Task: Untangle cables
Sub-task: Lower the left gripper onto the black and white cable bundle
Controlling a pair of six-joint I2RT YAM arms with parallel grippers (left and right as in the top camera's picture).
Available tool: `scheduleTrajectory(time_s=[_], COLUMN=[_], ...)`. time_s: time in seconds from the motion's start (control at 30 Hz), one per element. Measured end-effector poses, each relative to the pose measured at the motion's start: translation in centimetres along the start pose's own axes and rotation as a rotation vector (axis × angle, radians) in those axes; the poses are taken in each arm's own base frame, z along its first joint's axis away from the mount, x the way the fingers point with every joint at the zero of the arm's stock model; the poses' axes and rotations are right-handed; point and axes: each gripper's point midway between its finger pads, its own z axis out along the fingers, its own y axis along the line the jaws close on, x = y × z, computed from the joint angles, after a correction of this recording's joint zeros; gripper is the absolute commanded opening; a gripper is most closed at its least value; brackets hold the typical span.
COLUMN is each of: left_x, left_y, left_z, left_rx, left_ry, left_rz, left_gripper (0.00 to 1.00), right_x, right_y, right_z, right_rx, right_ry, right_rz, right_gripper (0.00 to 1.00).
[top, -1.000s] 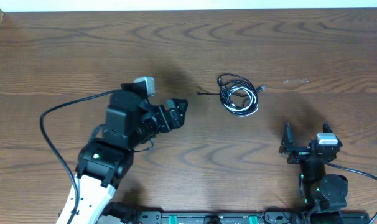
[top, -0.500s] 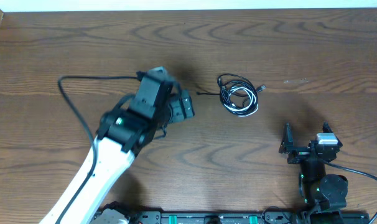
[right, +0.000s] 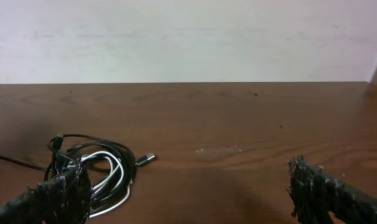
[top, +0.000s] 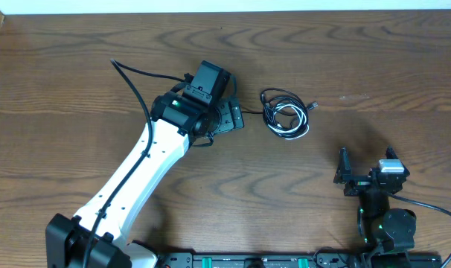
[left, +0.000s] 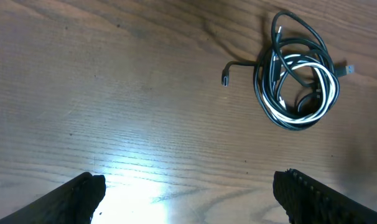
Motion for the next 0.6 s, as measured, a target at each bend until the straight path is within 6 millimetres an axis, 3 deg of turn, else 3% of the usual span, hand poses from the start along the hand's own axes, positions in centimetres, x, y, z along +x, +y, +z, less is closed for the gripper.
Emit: scheduleTrajectory(time_s=[0.4, 0.6], left_x=[-0.5, 0.3], left_y=[-0.4, -0.2], left_z=[0.2, 2.5], left_rx=[0.015, 0.011], left_ry=[-0.017, 0.072], left_rz=[-0.044, -0.092], left_gripper=[0.92, 0.92], right_x=[0.0, 0.0], right_y=[0.0, 0.0], right_z=[0.0, 0.0], right_rx=[0.0, 0.0], right_ry=[0.0, 0.0], right_rz=[0.0, 0.0], right_gripper=[0.99, 0.99])
